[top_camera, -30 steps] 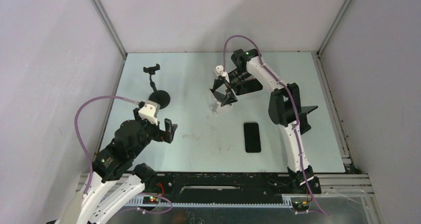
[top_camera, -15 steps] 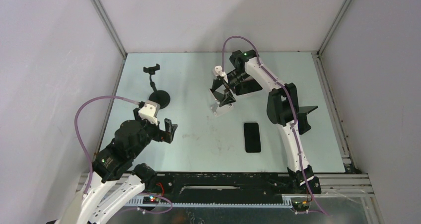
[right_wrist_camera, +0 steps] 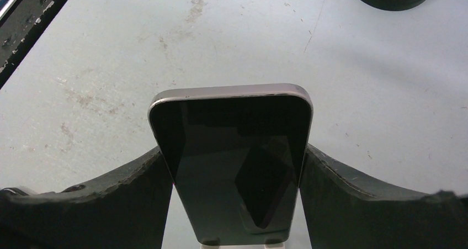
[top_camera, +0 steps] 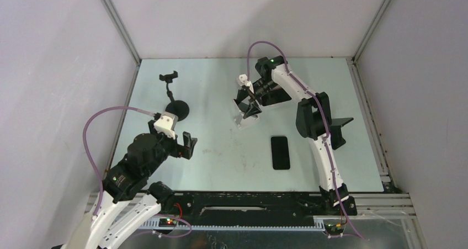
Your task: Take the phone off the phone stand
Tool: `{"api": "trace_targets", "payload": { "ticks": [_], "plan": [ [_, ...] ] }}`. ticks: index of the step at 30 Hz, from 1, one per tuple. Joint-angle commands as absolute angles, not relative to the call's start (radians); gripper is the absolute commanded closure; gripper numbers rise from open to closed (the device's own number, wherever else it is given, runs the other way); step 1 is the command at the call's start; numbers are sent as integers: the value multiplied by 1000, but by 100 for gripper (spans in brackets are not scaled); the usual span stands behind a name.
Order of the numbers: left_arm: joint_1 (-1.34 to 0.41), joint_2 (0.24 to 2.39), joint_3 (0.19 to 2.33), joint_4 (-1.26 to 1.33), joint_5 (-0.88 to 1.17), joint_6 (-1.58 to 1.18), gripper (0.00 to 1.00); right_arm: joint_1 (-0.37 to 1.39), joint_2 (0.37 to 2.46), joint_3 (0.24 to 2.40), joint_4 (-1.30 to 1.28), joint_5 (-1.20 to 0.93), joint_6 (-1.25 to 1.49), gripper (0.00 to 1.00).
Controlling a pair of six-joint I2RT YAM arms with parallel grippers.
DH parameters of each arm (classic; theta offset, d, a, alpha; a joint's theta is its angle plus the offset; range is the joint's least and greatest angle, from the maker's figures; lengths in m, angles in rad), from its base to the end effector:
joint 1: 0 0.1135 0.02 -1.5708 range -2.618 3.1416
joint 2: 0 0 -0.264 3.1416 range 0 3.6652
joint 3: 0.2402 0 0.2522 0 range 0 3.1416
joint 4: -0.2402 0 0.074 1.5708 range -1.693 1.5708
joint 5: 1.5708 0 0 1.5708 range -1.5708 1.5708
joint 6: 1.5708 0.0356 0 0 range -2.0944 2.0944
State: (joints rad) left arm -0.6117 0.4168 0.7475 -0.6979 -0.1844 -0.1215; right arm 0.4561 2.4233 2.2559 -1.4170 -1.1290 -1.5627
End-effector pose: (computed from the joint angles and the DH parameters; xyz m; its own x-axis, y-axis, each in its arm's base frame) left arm 0.0795 -0.0478 0.3175 -0.3432 0.0952 -0.9344 0.3857 0.9214 -0.0478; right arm 0.4070 0.2355 0.2164 0.1700 -0.3928 -0.9038 -0.8991 -0.4372 0.0209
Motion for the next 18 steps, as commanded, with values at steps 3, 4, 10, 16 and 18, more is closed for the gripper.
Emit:
{"api": "trace_targets", "payload": {
  "ticks": [3,4,10,16,18],
  "plan": [
    [-615,412,738,-666,-189,-105,0,461,2399,2297,-1466,-1167,-1597,48],
    [-615,412,739,-666,-190,-104,0,462,2393,2297,-1467,-1169,-1600,51],
    [-615,411,738,-666,-188,-104,0,462,2318,2297,-1447,-1193,-1582,56],
    [-615,407,737,-666,-188,-104,0,465,2271,2296,-1432,-1211,-1553,58],
    [-615,404,737,-666,-187,-105,0,465,2262,2295,-1432,-1221,-1546,60]
  ]
}}
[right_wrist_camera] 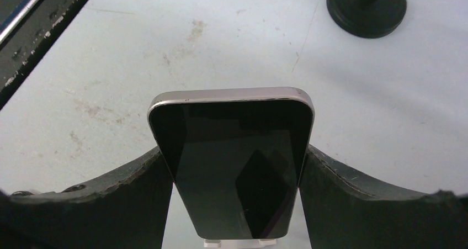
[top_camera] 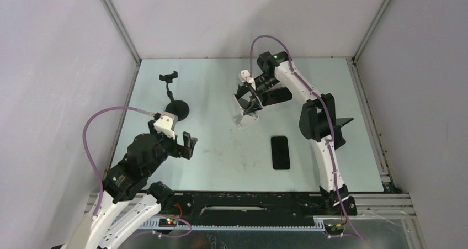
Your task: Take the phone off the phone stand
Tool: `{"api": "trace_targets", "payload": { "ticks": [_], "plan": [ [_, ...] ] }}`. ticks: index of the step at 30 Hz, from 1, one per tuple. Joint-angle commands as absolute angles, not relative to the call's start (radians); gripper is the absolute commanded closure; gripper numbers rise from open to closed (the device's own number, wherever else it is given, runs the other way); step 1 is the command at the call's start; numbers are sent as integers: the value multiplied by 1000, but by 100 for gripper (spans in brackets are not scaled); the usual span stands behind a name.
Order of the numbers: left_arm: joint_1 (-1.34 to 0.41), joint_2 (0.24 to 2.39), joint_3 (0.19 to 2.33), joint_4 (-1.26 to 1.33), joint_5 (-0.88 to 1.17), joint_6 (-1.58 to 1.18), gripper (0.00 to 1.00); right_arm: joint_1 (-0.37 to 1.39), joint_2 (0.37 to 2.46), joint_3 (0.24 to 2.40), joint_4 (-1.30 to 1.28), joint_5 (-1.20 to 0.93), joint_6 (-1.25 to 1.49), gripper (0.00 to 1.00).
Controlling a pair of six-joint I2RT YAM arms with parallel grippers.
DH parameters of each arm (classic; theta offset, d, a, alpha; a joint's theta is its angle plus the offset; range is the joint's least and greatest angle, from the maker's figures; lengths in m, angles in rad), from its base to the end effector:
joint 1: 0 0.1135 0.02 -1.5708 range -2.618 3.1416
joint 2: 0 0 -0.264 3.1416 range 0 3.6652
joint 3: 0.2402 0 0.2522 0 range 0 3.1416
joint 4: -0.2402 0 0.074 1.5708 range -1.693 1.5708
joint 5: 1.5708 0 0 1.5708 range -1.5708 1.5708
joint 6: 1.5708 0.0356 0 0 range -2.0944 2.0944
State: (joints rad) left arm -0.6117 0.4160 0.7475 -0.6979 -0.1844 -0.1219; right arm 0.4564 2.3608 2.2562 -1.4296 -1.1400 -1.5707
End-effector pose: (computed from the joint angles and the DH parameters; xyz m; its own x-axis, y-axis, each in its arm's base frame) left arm 0.0794 -0.0477 0.3176 -0.3427 0.0944 -0.9347 0.3856 0.9214 -0.0483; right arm 0.3993 0.2321 0.2446 0.2138 -0.3603 -0.9080 -0.8971 -0.4404 -0.0365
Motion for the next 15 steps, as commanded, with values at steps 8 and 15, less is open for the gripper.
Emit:
{"api": "trace_targets", "payload": {
  "ticks": [8,15],
  "plan": [
    [-615,402,738,-667,-187,-104,0,452,2180,2264,-1406,-1293,-1504,65],
    [-615,394,737,-666,-185,-105,0,446,1919,1872,-846,-1335,-973,70]
  ]
}}
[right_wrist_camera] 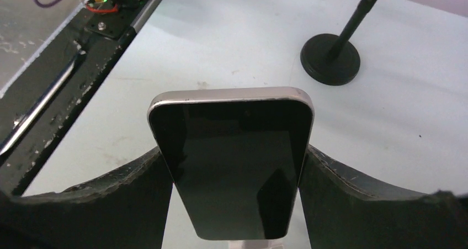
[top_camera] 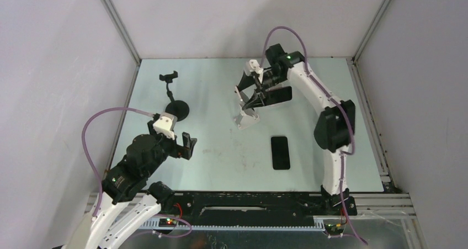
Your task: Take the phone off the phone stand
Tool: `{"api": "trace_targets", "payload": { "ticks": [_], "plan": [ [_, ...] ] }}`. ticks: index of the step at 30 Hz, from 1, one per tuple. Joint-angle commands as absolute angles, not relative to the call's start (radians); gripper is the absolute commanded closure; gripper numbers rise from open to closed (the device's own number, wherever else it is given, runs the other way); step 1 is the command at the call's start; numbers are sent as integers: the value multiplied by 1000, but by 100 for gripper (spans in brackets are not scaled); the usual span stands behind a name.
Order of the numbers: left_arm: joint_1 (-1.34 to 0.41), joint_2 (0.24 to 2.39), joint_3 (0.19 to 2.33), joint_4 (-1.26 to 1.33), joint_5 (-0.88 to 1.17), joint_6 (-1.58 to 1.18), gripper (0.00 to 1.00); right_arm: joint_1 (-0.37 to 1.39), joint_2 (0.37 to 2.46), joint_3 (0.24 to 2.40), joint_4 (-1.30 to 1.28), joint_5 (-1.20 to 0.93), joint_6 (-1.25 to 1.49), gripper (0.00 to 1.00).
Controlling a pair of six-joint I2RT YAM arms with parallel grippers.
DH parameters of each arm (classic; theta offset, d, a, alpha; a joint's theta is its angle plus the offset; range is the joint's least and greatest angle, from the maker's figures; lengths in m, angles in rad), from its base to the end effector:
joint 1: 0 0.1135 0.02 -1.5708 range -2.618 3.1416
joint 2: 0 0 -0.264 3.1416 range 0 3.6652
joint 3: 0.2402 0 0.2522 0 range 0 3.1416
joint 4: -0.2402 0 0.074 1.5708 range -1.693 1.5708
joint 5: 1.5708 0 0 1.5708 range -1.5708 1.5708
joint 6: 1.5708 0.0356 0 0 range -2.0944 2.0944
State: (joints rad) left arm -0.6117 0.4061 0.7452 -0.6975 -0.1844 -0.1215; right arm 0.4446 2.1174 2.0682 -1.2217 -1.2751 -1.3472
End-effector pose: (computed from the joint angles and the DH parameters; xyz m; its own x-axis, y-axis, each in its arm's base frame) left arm 0.0779 -0.0467 0.3176 -0.3364 0.0905 -0.9374 0.3860 0.9211 -0.0496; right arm 0.3733 0.2156 0.3063 0.1797 -0.2291 -0.9567 -0.9254 -0.3693 -0.0854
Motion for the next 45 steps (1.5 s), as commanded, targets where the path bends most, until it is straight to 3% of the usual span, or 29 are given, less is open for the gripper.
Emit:
{"api": "trace_targets", "payload": {
  "ticks": [1,4,7,11,15,20,28,36,45],
  "plan": [
    [-615,393,737,-666,-184,-103,0,456,1850,1810,-627,-1277,-800,71],
    [-615,390,738,-666,-181,-103,0,465,1735,1521,-205,-1171,-501,71],
    [-615,387,738,-666,-184,-103,0,459,1660,1414,71,-1077,-216,78],
    [-615,379,738,-665,-182,-103,0,504,1599,1363,38,-773,-121,90],
    [-615,376,737,-665,-178,-103,0,571,1548,1361,-74,-264,38,86],
    [-615,376,737,-665,-177,-103,0,581,1506,1360,-309,101,295,84],
    [-615,377,737,-665,-179,-103,0,541,1522,1299,-644,234,493,79],
    [-616,382,737,-665,-177,-103,0,418,1439,1052,-631,267,484,76],
    [-615,385,737,-666,-176,-103,0,358,1410,912,-566,229,414,71]
  ]
}}
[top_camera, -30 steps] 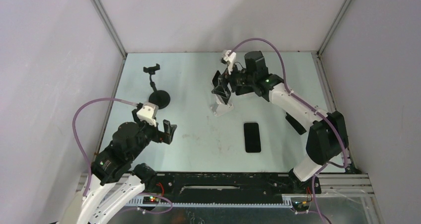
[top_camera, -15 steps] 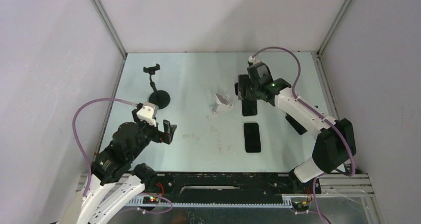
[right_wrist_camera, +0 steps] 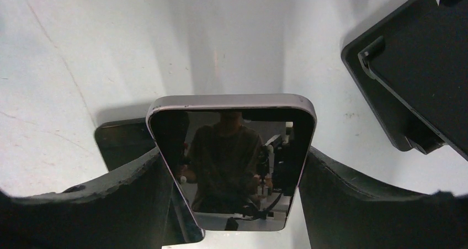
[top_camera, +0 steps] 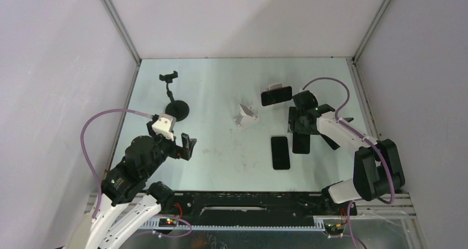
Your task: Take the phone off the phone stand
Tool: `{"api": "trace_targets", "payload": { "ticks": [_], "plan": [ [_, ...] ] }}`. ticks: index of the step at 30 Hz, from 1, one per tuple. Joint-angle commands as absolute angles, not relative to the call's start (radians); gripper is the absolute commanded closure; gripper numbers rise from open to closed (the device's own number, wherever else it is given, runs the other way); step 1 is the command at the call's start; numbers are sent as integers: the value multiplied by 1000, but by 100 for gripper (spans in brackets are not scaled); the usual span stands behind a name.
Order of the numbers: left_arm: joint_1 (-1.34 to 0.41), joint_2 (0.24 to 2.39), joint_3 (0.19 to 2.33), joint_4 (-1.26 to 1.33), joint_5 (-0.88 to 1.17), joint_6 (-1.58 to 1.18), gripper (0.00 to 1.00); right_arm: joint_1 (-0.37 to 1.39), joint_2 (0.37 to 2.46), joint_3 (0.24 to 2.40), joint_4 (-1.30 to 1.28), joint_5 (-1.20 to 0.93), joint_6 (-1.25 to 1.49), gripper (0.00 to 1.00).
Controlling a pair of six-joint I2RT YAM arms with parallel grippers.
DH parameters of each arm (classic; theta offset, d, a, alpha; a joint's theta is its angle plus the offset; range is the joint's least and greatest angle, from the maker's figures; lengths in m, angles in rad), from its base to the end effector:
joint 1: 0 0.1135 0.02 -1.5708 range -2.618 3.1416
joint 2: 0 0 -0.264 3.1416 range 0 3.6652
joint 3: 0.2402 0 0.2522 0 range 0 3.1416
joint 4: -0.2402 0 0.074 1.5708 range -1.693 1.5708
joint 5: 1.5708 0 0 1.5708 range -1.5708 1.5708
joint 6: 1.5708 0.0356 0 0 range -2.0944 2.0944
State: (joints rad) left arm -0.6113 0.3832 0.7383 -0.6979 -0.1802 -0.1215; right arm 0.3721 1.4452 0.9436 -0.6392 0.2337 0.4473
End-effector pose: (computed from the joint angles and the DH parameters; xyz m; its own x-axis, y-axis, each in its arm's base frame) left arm 0.0746 -0.0445 0.3170 -0.3249 0.0821 -0.9422 0.3899 0.9192 -0.0543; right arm 0.2600 0.0926 0.2115 -0.8775 0.1092 -0.4669 0.1285 0.9917 -0.0095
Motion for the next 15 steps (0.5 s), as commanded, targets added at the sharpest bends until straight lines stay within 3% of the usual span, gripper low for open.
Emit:
{"api": "trace_targets", "payload": {
  "ticks": [1,15],
  "plan": [
    [-614,384,736,-666,-176,-103,0,356,1413,900,-556,228,408,71],
    [-615,389,736,-665,-172,-103,0,362,1477,855,-563,182,406,63]
  ]
}}
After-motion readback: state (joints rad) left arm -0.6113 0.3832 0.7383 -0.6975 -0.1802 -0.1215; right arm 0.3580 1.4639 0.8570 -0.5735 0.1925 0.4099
